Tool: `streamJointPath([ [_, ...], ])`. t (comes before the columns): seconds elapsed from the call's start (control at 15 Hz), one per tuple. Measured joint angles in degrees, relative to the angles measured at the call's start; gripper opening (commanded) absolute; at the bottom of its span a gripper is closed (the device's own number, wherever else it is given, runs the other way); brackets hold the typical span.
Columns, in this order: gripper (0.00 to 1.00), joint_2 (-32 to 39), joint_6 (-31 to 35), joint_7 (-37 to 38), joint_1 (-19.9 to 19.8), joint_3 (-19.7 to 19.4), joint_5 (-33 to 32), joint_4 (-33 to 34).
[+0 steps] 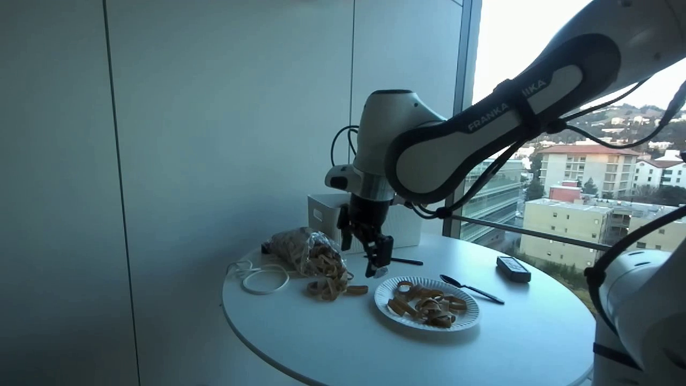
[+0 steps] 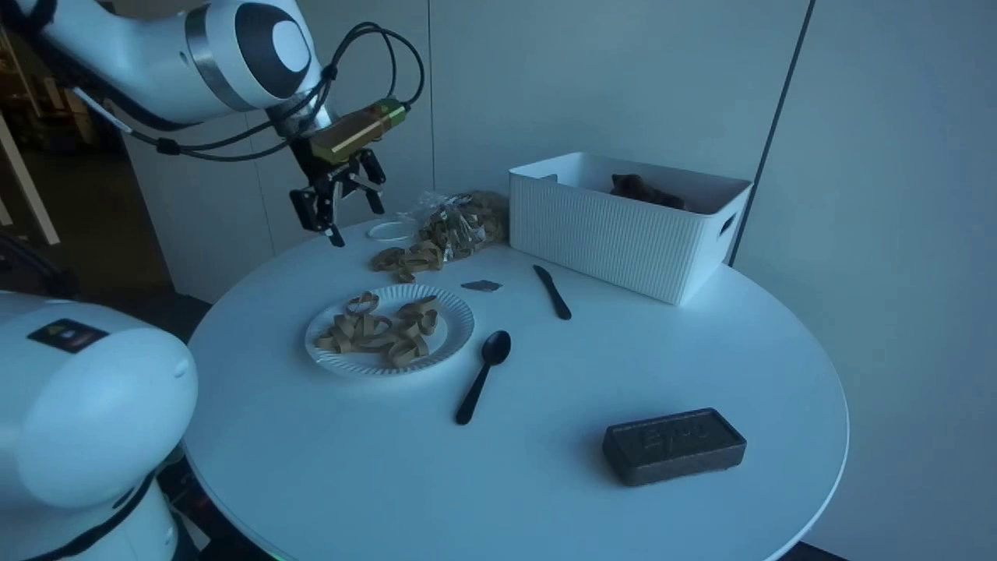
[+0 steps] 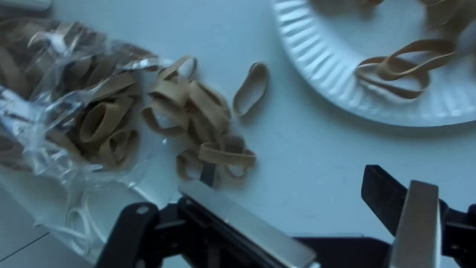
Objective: Take the spoon off of the plate and but the rubber bands on the plate
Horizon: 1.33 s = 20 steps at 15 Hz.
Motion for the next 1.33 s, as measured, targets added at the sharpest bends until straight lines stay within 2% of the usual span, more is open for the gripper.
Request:
streamJointPath([
  [0.13, 1.0, 5.0, 8.5, 0.0, -0.1, 0.1, -1.8, 0.7],
  [0.33, 1.0, 13.6, 13.2, -0.1, -0.2, -0.4, -0.8, 3.8],
  [0.53, 1.0, 20.2, 13.3, 0.0, -0.9, -0.6, 1.4, 7.4],
  [0.67, 1.0, 22.0, 14.2, 1.0, -2.3, -0.2, 0.2, 9.0],
  [1.0, 1.0, 22.3, 14.2, 10.6, -5.7, 0.8, -7.4, 10.6],
  [1.33, 1.0, 23.3, 7.6, 12.8, -6.0, 1.1, -6.4, 11.8],
])
